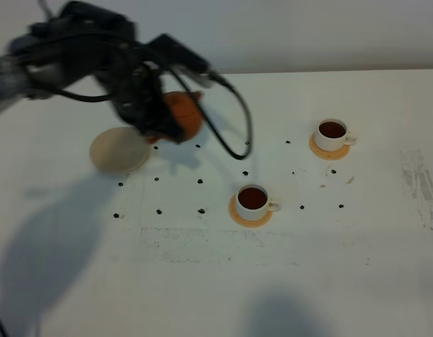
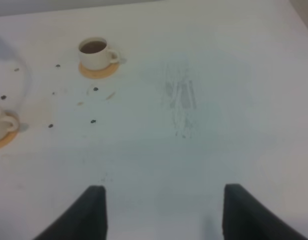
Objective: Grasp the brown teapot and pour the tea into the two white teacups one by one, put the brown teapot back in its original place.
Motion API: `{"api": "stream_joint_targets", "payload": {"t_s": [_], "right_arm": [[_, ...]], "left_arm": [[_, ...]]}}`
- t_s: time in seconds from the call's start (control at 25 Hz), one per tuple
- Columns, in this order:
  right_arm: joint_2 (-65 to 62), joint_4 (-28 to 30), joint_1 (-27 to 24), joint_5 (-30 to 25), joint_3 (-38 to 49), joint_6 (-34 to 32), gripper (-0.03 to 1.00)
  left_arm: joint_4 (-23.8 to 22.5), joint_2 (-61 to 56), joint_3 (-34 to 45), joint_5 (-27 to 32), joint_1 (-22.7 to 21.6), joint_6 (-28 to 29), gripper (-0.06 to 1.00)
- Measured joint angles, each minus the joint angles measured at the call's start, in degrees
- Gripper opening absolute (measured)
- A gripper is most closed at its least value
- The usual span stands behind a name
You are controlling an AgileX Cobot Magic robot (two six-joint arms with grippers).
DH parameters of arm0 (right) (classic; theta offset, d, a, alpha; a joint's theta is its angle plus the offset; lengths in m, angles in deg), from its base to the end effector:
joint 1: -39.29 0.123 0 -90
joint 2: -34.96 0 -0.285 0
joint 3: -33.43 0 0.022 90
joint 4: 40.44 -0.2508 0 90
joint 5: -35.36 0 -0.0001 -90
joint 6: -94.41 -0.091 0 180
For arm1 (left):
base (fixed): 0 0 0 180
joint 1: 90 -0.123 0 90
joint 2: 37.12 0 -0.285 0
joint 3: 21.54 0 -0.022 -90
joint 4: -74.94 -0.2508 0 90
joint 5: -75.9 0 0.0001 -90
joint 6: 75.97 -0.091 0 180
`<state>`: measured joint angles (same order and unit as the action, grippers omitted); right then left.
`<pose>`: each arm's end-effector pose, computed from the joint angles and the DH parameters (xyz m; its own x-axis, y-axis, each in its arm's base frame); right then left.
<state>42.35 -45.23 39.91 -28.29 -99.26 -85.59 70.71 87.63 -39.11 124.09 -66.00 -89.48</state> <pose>-0.0109 0.0067 0.2795 -0.4761 0.0319 -0.8788 -0.0590 0.9959 0.0682 0.4099 -0.1770 0.2215 -0.6881 0.6137 -0.3871 0.6030 0.7804 0.1655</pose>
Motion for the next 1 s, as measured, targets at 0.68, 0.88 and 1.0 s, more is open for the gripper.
{"api": "stream_joint_targets", "payload": {"t_s": [0.68,0.88,1.0], "right_arm": [[0.0,0.0,0.0,0.0,0.0,0.0,0.49],[0.0,0.0,0.0,0.0,0.0,0.0,0.49],[0.0,0.0,0.0,0.0,0.0,0.0,0.49]], "left_arm": [[0.0,-6.1,12.9,-5.2,-10.3,3.5,0.08],[0.0,-5.4,12.9,-5.9,-10.3,3.7,0.08],[0.0,-3.6,12.9,-6.7,-10.3,3.7,0.08]]}}
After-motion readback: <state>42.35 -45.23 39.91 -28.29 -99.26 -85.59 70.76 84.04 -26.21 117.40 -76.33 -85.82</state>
